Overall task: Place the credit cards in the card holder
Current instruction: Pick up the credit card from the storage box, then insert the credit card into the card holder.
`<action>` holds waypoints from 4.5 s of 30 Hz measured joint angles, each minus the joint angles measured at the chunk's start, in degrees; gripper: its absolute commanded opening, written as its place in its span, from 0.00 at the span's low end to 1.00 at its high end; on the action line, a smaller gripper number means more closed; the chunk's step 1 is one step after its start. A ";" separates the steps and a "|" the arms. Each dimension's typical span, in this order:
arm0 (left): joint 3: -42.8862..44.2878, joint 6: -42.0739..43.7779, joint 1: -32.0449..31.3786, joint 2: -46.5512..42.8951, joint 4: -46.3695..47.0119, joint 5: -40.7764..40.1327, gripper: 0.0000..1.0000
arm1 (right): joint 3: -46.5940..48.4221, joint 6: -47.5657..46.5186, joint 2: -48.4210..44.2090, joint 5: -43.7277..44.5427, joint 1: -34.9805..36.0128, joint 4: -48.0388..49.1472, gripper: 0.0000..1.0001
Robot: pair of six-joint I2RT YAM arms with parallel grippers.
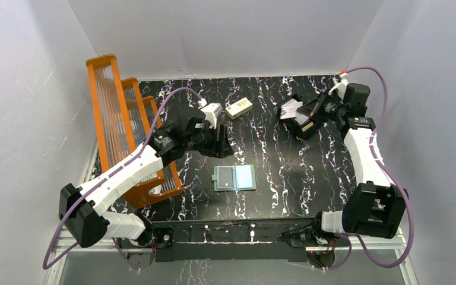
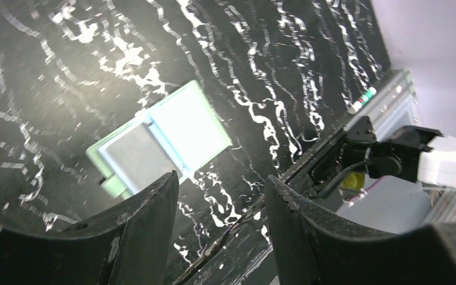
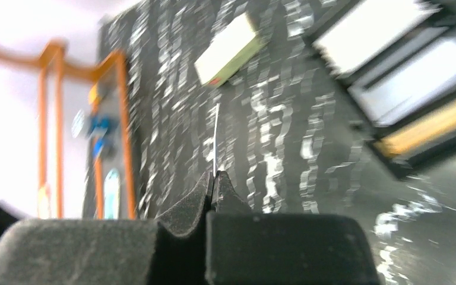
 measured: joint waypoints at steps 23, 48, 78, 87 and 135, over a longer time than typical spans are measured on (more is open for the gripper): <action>4.90 5.92 6.34 3.98 3.28 28.55 0.20 | -6.75 -5.75 -2.69 -37.35 26.80 4.02 0.00; -9.57 -15.98 6.43 -4.15 28.94 21.97 0.00 | -34.60 41.92 -14.32 -11.58 27.45 52.76 0.38; -11.61 -10.99 6.40 -0.81 14.16 5.99 0.25 | -33.27 27.10 -10.60 -4.15 28.85 39.41 0.00; -11.69 -8.15 5.42 9.55 9.86 4.17 0.13 | -33.73 19.50 -0.02 -5.25 28.76 34.40 0.00; -14.60 -4.81 0.79 18.12 7.93 -3.67 0.05 | -34.05 13.22 17.49 -6.40 35.19 47.69 0.00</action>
